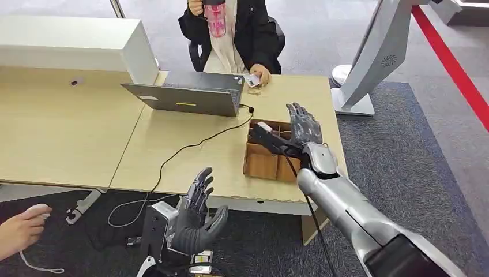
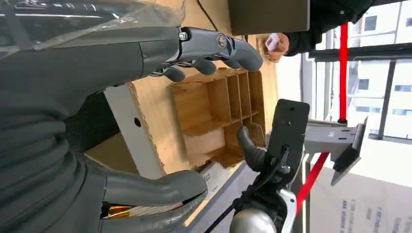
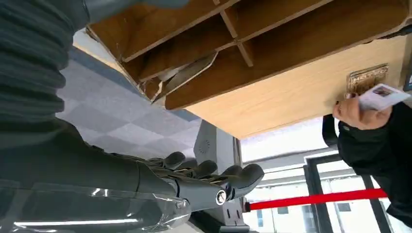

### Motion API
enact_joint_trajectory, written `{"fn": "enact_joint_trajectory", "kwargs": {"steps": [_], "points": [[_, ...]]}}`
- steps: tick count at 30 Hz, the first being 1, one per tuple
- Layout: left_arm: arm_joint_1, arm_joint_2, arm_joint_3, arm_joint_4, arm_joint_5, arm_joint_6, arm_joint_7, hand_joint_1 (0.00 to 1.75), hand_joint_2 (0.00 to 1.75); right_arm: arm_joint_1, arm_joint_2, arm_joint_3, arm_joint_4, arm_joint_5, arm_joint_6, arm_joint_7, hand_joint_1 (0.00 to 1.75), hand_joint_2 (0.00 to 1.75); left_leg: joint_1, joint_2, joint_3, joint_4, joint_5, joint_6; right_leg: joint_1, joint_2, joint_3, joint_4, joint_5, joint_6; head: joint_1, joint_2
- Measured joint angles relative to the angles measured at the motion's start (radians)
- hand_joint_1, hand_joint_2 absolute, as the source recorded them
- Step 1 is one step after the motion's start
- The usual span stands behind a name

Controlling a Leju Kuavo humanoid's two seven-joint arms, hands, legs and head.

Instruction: Pass the card to the sensor for recognition and then transmit it.

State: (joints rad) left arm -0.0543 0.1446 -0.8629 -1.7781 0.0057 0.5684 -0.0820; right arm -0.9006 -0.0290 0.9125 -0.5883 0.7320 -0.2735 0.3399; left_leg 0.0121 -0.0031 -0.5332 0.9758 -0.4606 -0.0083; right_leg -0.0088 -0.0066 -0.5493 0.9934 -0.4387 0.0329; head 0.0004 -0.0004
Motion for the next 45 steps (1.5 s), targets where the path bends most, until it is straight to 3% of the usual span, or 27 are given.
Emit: {"fn": "enact_joint_trajectory", "kwargs": {"steps": [17,30,45], "points": [[0.0,0.001,0.0,-0.008,0.0,0.01,0.001,0.0,1.75,-0.02,0.027,0.025,0.079,0.006,0.0,0.006,0.0,1.75,0.0,0.0,0.0,0.0,0.0,0.0,0.0,0.0,0.0,0.0,0.0,0.0,0.0,0.0],[-0.001,0.007,-0.001,-0.015,0.003,0.055,-0.001,0.0,1.75,-0.042,0.026,0.039,0.121,0.014,-0.002,0.019,0.0,1.75,0.0,0.0,0.0,0.0,0.0,0.0,0.0,0.0,0.0,0.0,0.0,0.0,0.0,0.0],[-0.007,0.016,-0.008,-0.015,0.015,0.043,-0.005,0.0,1.75,-0.039,0.002,0.04,0.133,0.007,-0.01,0.04,0.0,1.75,0.0,0.0,0.0,0.0,0.0,0.0,0.0,0.0,0.0,0.0,0.0,0.0,0.0,0.0]]}}
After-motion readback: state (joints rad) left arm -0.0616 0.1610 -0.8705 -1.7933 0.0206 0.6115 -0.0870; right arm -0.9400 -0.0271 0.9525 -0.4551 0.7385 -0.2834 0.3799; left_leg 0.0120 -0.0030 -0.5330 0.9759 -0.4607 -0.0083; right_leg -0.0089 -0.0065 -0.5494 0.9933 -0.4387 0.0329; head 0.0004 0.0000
